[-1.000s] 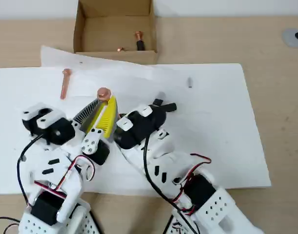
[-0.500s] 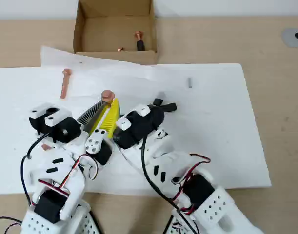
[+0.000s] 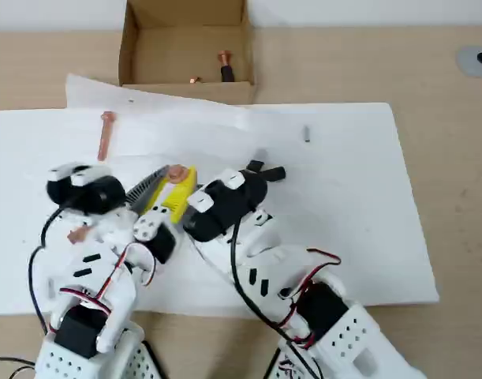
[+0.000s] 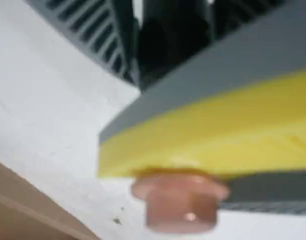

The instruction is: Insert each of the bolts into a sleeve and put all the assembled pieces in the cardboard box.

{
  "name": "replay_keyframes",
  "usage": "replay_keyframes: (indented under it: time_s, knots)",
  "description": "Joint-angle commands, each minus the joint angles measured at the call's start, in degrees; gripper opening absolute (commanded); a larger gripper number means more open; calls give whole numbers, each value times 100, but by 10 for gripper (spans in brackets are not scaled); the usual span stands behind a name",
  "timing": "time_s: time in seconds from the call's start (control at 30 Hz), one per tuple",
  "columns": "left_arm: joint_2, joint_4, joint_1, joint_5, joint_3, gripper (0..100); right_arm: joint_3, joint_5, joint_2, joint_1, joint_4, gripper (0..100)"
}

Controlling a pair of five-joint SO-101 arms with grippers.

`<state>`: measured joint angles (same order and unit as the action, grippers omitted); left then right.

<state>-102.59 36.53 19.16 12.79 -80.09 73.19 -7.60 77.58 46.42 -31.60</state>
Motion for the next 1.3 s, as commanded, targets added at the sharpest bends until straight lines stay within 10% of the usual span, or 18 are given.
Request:
replay_keyframes:
  time_s: [0.0,0.57,0.93,1.27]
  knots:
    - [-40,466,-158,88,624,150,-84,9,92,13,360,9]
    - [541,2558,-237,-932,3130,150,-2862,-1152,-2976,-1763,879,9]
    - [2062,2022,-3112,-1960,2585,146,-8435,-1257,-7565,-2290,-308,9]
    - [2484,844,-3376,-1960,1486,146,-13851,-914,-12075,-2659,-1248,9]
